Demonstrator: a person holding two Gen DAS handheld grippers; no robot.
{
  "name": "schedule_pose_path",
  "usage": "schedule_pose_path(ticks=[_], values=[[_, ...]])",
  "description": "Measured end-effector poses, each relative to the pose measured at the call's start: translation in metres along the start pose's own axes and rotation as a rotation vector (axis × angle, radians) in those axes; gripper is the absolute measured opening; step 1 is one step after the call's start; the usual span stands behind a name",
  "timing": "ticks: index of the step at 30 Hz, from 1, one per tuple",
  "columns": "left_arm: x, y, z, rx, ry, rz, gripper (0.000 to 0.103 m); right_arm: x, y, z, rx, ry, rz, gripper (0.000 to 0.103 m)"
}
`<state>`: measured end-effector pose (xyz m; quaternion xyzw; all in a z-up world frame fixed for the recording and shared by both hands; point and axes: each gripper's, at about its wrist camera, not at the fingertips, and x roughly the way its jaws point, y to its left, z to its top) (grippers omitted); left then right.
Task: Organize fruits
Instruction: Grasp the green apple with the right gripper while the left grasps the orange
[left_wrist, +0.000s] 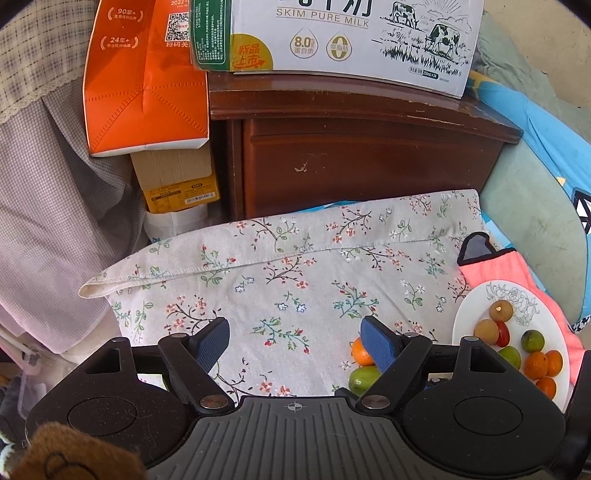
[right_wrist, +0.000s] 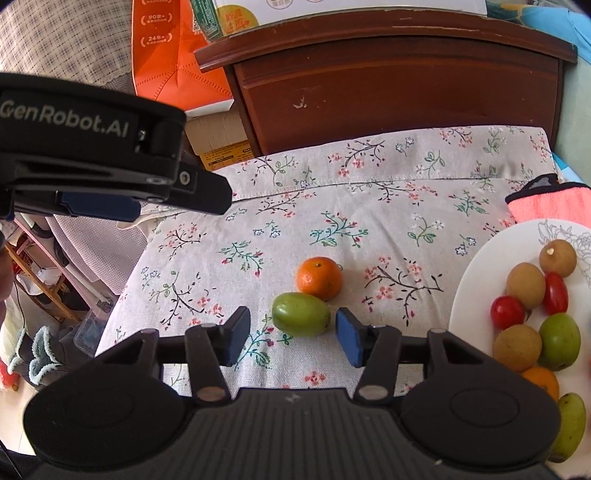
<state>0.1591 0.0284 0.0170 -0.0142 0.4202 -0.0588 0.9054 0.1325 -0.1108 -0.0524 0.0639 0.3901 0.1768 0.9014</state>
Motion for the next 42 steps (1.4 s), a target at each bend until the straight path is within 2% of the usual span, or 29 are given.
schedule_pose_path(ticks=[3, 9, 19, 29, 33, 38, 42], values=[[0.003, -0.001, -0.001, 0.003, 0.008, 0.000, 0.079, 0.002, 0.000, -0.001, -0.014, -0.016, -0.009, 0.035], [0.010, -0.007, -0.004, 0.015, 0.017, -0.010, 0.079, -0.004, -0.001, -0.001, -0.006, 0.004, 0.017, 0.035], [0.042, -0.030, -0.023, 0.126, 0.051, -0.036, 0.078, -0.038, -0.021, -0.012, 0.018, 0.037, 0.016, 0.035], [0.057, -0.051, -0.028, 0.178, 0.030, -0.065, 0.076, -0.057, -0.037, -0.022, 0.025, 0.052, 0.026, 0.035], [0.064, -0.057, -0.030, 0.191, 0.039, -0.055, 0.069, -0.064, -0.043, -0.021, 0.041, 0.044, 0.028, 0.035], [0.071, -0.056, -0.032, 0.179, 0.057, -0.043, 0.056, -0.071, -0.047, -0.021, 0.052, 0.036, 0.031, 0.035], [0.075, -0.057, -0.032, 0.173, 0.046, -0.045, 0.050, -0.073, -0.052, -0.019, 0.064, 0.031, 0.028, 0.035]])
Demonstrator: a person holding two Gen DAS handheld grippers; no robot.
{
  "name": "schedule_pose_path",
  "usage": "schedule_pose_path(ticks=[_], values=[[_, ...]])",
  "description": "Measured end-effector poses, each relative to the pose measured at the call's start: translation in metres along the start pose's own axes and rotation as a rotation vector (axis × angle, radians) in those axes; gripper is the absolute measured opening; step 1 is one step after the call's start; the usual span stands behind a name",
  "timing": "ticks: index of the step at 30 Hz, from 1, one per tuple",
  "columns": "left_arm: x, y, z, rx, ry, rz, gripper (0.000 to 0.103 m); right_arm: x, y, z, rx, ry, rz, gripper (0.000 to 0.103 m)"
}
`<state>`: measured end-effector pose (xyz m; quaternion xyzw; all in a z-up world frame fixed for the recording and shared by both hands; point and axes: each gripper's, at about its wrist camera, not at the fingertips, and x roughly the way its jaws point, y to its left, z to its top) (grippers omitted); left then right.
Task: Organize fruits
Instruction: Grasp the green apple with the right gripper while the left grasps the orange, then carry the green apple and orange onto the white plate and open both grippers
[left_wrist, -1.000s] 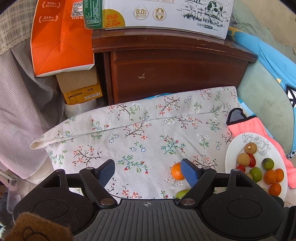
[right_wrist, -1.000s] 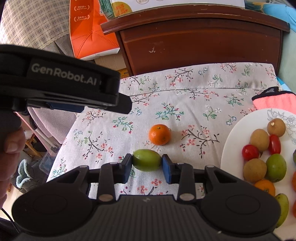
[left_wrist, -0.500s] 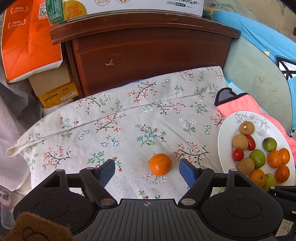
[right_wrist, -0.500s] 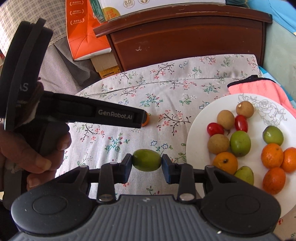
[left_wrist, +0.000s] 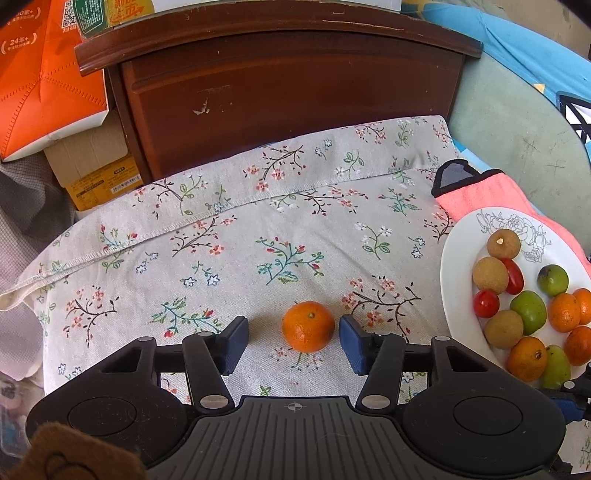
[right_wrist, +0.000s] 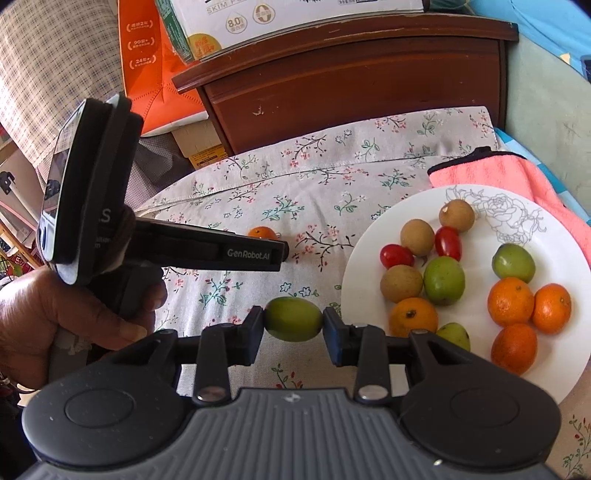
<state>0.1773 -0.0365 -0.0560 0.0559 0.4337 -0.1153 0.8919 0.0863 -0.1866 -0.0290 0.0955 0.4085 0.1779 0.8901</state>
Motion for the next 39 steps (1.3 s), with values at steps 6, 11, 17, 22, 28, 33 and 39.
schedule_pose_path(ticks=[6, 11, 17, 22, 28, 33, 39], values=[[-0.001, -0.004, 0.001, 0.007, -0.018, -0.013, 0.027, -0.006, -0.006, 0.002, 0.015, -0.013, -0.005, 0.035], [-0.006, -0.004, 0.000, -0.010, -0.018, -0.013, 0.026, -0.008, -0.011, 0.004, 0.030, -0.020, -0.009, 0.035], [-0.025, -0.009, 0.011, -0.035, -0.074, -0.049, 0.026, -0.014, -0.015, 0.012, 0.044, -0.046, -0.008, 0.035], [-0.043, -0.016, 0.020, -0.051, -0.130, -0.088, 0.026, -0.027, -0.028, 0.026, 0.081, -0.094, -0.023, 0.035], [-0.056, -0.028, 0.028, -0.050, -0.189, -0.127, 0.026, -0.048, -0.052, 0.045, 0.131, -0.180, -0.051, 0.035], [-0.062, -0.043, 0.032, -0.042, -0.218, -0.168, 0.026, -0.061, -0.069, 0.056, 0.148, -0.234, -0.096, 0.035], [-0.066, -0.067, 0.029, 0.002, -0.232, -0.233, 0.026, -0.068, -0.090, 0.065, 0.193, -0.262, -0.126, 0.035]])
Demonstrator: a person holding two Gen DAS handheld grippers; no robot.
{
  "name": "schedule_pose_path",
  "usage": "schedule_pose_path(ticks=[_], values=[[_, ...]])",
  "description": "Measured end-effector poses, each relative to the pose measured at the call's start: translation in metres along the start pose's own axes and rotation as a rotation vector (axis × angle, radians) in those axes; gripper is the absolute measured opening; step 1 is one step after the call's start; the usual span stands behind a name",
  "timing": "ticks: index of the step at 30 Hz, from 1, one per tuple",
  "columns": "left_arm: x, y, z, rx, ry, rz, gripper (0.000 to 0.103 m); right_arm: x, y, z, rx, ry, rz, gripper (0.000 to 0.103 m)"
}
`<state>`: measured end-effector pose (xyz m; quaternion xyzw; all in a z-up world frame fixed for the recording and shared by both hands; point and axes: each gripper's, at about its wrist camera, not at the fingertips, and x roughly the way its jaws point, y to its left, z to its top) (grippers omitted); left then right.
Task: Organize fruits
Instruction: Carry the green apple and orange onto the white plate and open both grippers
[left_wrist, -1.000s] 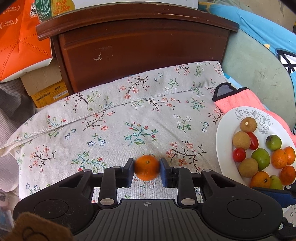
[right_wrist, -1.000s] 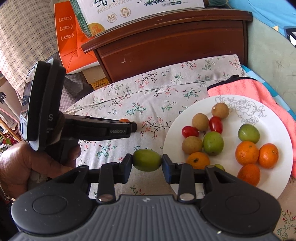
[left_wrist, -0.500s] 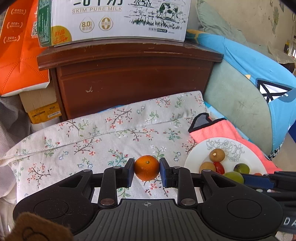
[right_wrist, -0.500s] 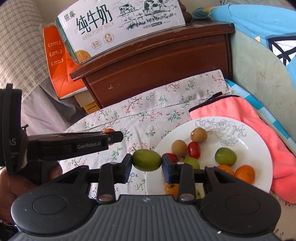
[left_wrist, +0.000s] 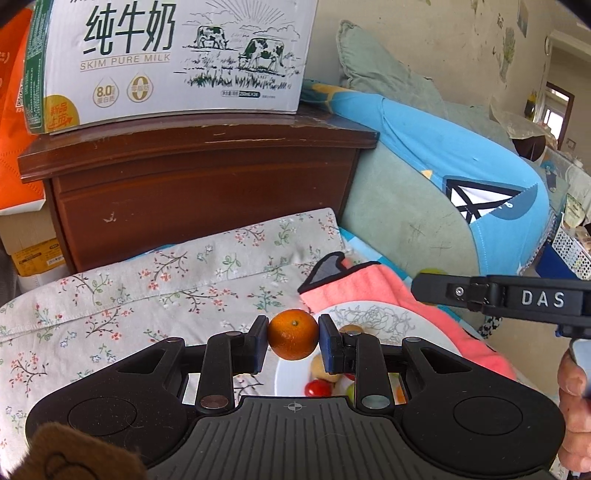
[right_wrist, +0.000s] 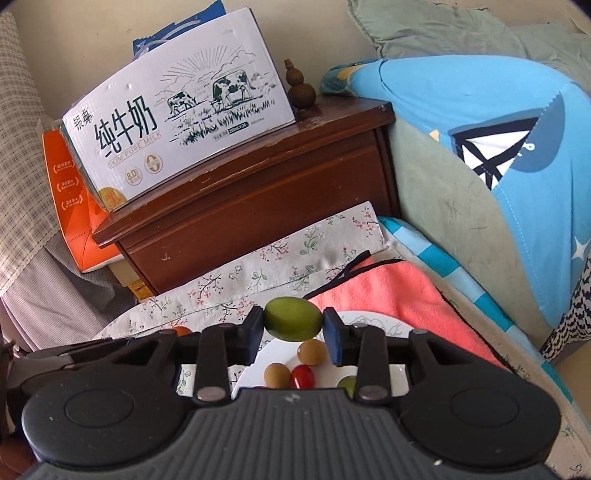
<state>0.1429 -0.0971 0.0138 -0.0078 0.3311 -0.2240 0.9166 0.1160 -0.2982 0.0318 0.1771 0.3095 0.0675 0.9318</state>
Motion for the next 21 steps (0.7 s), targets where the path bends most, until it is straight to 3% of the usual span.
schedule_pose_path(ticks=[9, 21], values=[[0.010, -0.042, -0.018, 0.102, 0.032, -0.101, 0.026, 0.013, -0.026, 0.000, 0.081, 0.037, -0.038, 0.035], [0.027, -0.068, -0.036, 0.172, 0.093, -0.103, 0.026, 0.037, -0.038, -0.016, 0.117, 0.103, -0.079, 0.035]])
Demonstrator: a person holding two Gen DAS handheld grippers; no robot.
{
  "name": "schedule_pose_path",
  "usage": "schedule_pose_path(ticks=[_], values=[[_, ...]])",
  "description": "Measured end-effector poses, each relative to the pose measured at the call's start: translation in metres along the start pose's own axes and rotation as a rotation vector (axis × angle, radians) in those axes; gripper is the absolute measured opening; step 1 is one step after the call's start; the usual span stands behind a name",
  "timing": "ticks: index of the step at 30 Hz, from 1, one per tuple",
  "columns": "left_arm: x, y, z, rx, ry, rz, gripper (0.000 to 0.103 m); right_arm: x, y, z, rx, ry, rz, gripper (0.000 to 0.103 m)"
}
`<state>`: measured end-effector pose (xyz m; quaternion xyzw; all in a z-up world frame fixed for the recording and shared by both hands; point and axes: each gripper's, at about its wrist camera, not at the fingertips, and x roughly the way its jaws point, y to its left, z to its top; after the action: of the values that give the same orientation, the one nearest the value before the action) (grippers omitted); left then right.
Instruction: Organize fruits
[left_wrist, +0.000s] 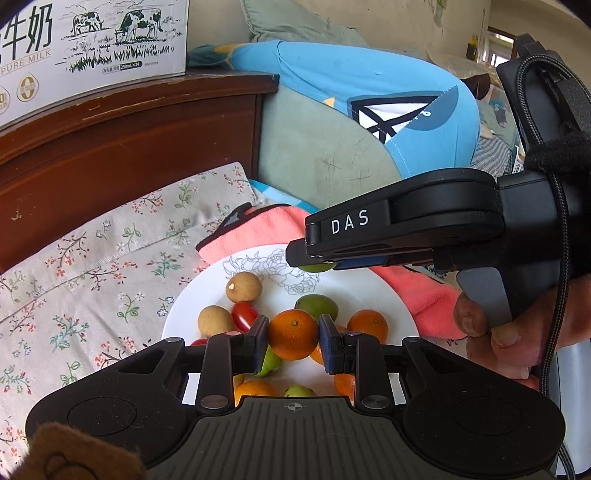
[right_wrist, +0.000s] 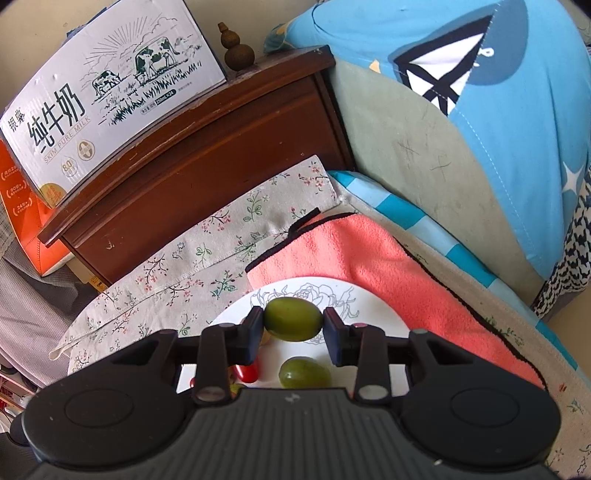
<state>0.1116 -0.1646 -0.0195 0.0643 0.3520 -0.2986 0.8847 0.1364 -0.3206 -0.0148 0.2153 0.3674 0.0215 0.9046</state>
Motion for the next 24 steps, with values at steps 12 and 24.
schedule_pose_path(ticks=[12, 24], values=[[-0.013, -0.010, 0.009, 0.013, -0.036, 0.061, 0.066, -0.003, -0.005, 0.002, 0.025, -0.011, -0.026, 0.050], [-0.041, -0.015, 0.008, 0.002, 0.000, 0.163, 0.090, -0.065, 0.006, -0.004, 0.042, -0.079, -0.114, 0.080]])
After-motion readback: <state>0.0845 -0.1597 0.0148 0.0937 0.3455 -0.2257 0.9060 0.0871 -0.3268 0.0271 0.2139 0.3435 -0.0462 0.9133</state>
